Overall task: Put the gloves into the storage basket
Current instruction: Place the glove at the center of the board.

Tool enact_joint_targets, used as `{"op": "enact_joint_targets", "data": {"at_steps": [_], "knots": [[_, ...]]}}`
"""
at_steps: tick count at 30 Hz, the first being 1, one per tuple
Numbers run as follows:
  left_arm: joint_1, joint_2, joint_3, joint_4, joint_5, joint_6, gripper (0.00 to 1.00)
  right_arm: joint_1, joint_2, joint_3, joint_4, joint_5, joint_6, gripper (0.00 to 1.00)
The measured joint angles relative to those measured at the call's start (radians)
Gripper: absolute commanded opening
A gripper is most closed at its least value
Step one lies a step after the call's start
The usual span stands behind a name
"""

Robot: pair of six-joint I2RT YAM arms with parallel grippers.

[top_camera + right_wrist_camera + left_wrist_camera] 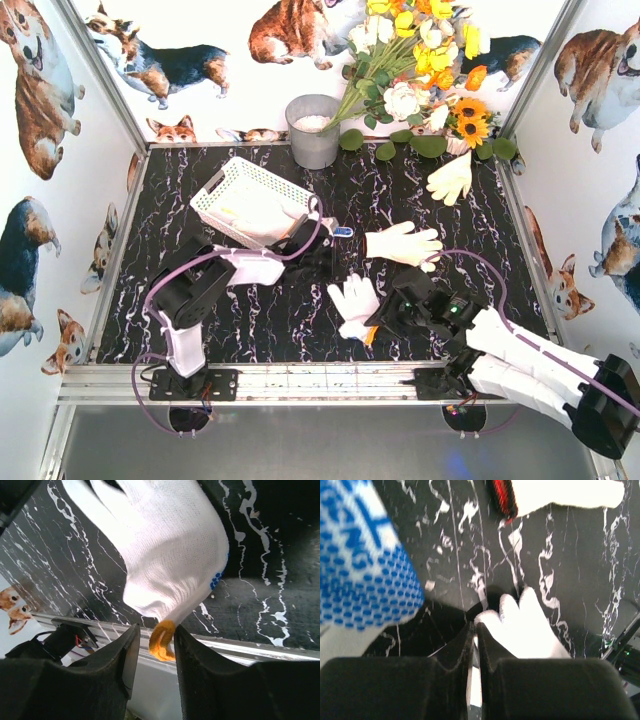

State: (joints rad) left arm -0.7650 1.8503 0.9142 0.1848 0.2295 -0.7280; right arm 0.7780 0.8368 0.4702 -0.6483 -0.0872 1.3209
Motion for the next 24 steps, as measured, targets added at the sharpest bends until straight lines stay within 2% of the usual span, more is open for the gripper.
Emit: {"op": "enact_joint_targets", "data": {"at_steps": [3,8,14,16,19,21,24], "knots": [[0.008,0.038,0.051,-0.009,0.016,0.027,0.00,0.000,0.017,-0.006,0.030,-0.014,0.023,0.35],[0.012,0.088,0.132,-0.042,0.050,0.071,0.00,0.000,0.042,-0.006,0.026,-0.016,0.031,0.26],[0.012,0.116,0.206,-0.065,0.093,0.117,0.01,0.000,0.013,0.024,-0.061,0.026,0.006,0.28],[0.012,0.117,0.227,-0.068,0.124,0.131,0.14,0.000,0.013,0.032,-0.078,0.025,-0.003,0.31],[0.012,0.116,0.233,-0.066,0.168,0.160,0.31,0.000,0.011,0.033,-0.129,0.015,-0.016,0.52],[0.012,0.109,0.229,-0.082,0.183,0.181,0.40,0.000,-0.004,0.033,-0.173,0.013,-0.031,0.62],[0.012,0.058,0.196,-0.118,0.194,0.211,0.53,0.000,-0.048,0.039,-0.224,0.014,-0.063,0.66]]}}
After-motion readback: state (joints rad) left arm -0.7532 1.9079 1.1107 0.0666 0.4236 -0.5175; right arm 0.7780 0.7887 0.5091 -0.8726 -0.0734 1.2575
